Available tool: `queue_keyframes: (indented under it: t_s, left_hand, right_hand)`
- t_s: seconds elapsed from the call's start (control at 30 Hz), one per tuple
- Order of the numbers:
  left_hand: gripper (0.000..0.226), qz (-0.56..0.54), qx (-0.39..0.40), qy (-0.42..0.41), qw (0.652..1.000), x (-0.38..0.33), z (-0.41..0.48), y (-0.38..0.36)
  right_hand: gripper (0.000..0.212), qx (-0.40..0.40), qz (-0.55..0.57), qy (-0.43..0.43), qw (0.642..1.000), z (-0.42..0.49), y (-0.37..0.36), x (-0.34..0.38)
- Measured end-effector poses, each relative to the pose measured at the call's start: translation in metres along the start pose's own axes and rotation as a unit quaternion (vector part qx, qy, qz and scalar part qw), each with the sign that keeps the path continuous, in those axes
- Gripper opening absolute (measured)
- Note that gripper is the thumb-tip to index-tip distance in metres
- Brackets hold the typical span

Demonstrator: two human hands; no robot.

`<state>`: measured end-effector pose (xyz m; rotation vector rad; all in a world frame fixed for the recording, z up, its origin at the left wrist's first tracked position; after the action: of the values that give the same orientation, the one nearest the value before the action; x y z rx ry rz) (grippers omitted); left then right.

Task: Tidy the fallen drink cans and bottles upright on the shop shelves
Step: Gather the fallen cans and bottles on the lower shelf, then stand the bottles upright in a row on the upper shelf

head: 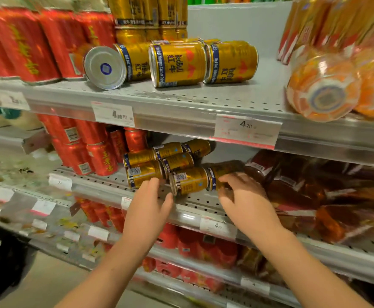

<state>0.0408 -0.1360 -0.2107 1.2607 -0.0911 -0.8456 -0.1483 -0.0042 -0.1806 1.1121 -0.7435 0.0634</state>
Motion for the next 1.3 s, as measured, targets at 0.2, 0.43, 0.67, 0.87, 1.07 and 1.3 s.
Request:
queue_keyframes:
  t_s: [0.2, 0.43, 0.67, 0.87, 1.07, 1.3]
  left_hand:
    - [0.023, 0.076, 0.024, -0.11, 0.991, 0.01, -0.019, -0.013]
    - [0.05, 0.061, 0.045, -0.178, 0.981, 0.029, -0.027, -0.012]
    - [0.056, 0.034, 0.123, -0.152, 0.98, 0.031, -0.032, -0.005]
    - [0.026, -0.059, 0.082, -0.23, 0.968, -0.033, -0.031, 0.049]
    - [0.024, -0.168, -0.04, -0.361, 0.916, -0.144, -0.035, 0.137]
    - [0.025, -0.145, -0.122, -0.449, 0.873, -0.288, -0.017, 0.183]
  right_hand:
    - [0.028, -0.076, 0.01, -0.001, 0.997, -0.056, -0.033, 0.025]
    - [0.042, -0.086, 0.013, -0.088, 0.992, -0.079, -0.063, 0.024]
    - [0.043, -0.133, 0.073, -0.159, 0.976, -0.117, -0.046, 0.02]
    - [0.032, -0.261, 0.121, -0.155, 0.945, -0.157, 0.036, 0.033]
    - [0.025, -0.37, 0.123, -0.055, 0.919, -0.171, 0.162, 0.041]
    - [0.029, -0.404, 0.013, 0.037, 0.914, -0.139, 0.293, 0.007]
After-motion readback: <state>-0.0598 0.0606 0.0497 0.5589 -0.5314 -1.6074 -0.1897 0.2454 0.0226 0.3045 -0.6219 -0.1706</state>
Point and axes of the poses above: each hand's wrist, its own z-axis towards the middle knuckle, its own y-axis out of the back of the hand, x = y × z, the point moved 4 cm from there along z, towards the middle knuckle, and after that the axes turned 11 degrees about z, right-handed, at the moved point
